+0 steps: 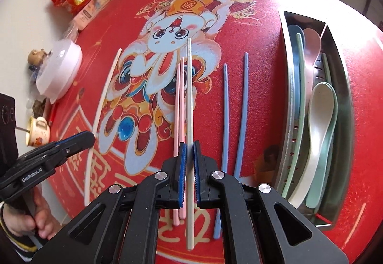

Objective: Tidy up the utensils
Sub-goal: 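Carry the cream and white chopsticks with both tools over the steel tray, then lower both chopsticks into the tray and open both tools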

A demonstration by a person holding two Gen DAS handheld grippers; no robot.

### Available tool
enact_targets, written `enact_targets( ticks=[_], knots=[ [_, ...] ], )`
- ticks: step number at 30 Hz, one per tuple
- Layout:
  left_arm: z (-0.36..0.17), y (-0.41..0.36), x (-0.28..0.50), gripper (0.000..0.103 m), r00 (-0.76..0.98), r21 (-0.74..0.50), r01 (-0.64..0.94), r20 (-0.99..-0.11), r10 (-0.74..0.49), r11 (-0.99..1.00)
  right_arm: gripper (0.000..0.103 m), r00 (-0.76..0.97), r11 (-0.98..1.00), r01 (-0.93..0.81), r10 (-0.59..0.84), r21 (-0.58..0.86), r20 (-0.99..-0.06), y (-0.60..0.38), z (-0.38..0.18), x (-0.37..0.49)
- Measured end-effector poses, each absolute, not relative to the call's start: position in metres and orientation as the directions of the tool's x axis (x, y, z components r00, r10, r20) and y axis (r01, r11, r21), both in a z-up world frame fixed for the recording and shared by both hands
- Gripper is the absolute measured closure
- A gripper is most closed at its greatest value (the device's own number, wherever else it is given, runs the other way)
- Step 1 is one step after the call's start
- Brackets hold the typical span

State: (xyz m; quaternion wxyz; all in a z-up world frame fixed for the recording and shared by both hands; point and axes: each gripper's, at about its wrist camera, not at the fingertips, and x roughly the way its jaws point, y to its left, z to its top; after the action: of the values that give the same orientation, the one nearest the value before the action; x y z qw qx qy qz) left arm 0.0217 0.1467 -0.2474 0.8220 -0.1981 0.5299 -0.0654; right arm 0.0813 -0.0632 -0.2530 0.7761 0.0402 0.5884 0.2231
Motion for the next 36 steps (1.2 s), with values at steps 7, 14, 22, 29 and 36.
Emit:
enact_targets(
  ticks=[7, 14, 22, 29, 36],
  knots=[
    [-0.236, 0.108, 0.05, 0.097, 0.421, -0.417, -0.024, -0.829, -0.369, 0.908, 0.097, 0.284, 0.917, -0.198, 0.392, 0.346, -0.875, -0.11, -0.239, 0.093],
    [-0.228, 0.048, 0.088, 0.097, 0.393, -0.456, 0.079, -0.803, -0.448, 0.886, 0.097, 0.338, 0.935, -0.094, 0.353, 0.342, -0.872, -0.162, -0.234, 0.106],
    [-0.243, -0.012, 0.128, 0.097, 0.338, -0.496, 0.113, -0.796, -0.503, 0.861, 0.097, 0.343, 0.949, -0.033, 0.305, 0.313, -0.889, -0.201, -0.245, 0.119],
    [-0.265, -0.037, 0.148, 0.097, 0.28, -0.517, 0.086, -0.808, -0.519, 0.851, 0.097, 0.325, 0.957, -0.03, 0.284, 0.29, -0.902, -0.211, -0.254, 0.127],
    [-0.276, -0.047, 0.155, 0.097, 0.253, -0.505, 0.076, -0.824, -0.506, 0.86, 0.097, 0.32, 0.969, -0.051, 0.245, 0.242, -0.915, -0.205, -0.262, 0.13]
  ],
)
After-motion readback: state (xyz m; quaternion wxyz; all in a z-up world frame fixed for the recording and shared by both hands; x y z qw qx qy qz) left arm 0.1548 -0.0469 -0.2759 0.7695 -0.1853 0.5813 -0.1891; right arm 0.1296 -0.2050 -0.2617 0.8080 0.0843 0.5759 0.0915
